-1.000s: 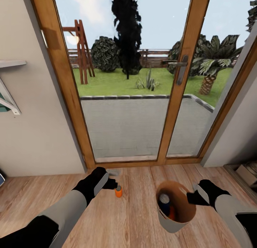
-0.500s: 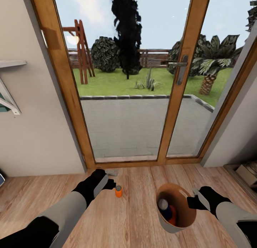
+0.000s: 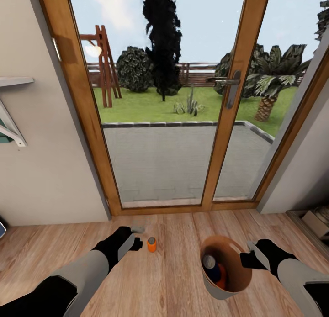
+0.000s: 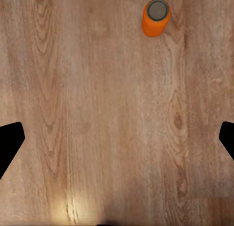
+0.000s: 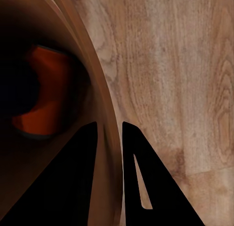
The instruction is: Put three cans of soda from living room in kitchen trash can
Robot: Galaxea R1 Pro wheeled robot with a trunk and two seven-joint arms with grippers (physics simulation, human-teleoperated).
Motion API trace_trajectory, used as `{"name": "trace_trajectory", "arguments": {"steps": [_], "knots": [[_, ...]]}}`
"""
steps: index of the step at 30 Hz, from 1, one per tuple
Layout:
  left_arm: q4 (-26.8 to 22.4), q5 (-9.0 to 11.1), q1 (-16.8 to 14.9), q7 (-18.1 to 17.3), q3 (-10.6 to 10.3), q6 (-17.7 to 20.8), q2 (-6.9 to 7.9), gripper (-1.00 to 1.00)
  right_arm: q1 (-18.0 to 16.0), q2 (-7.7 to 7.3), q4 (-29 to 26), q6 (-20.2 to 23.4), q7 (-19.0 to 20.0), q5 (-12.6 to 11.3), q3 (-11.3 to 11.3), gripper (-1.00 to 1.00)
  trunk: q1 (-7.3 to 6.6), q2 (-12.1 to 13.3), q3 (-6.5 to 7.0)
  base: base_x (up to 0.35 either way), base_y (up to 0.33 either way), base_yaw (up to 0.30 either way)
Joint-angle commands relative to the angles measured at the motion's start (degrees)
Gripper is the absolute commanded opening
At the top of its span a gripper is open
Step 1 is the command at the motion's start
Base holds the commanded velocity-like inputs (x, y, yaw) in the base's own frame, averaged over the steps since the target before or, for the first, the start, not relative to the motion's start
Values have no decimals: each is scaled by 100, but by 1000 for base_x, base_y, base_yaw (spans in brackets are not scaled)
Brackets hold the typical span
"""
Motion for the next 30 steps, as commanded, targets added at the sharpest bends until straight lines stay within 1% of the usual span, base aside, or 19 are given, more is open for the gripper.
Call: {"name": "trace_trajectory", "arguments": {"steps": [1,4,9,10,12,18,23,30], "knots": [[6,2,1,-8,1,-6,2,100,0,-2,-3,0,31,-60,-45,-100,0,0,1,0,0,0],[18,7,4,-88,9,-19,13,100,56,-8,-8,-6,37,-60,-47,-100,0,0,1,0,0,0],[28,-10,19,-668,15,-36,82,100,154,-11,-49,-9,40,-60,-49,-100,0,0,1,0,0,0],[31,-16,23,-833,15,-36,110,100,168,-16,-55,-9,40,-60,-51,-100,0,0,1,0,0,0],[33,-23,26,-985,14,-37,154,100,180,-22,-60,-10,43,-60,-53,-100,0,0,1,0,0,0],[28,-30,78,-1106,10,-51,193,100,190,-26,-64,-10,48,-60,-51,-100,0,0,1,0,0,0],[27,-21,133,-1132,12,-58,201,100,192,-25,-65,-10,49,-60,-47,-100,0,0,1,27,25,-6],[27,-26,149,-1142,6,-212,203,100,192,-27,-65,-10,50,-66,-46,-100,0,0,1,191,140,-164]]}}
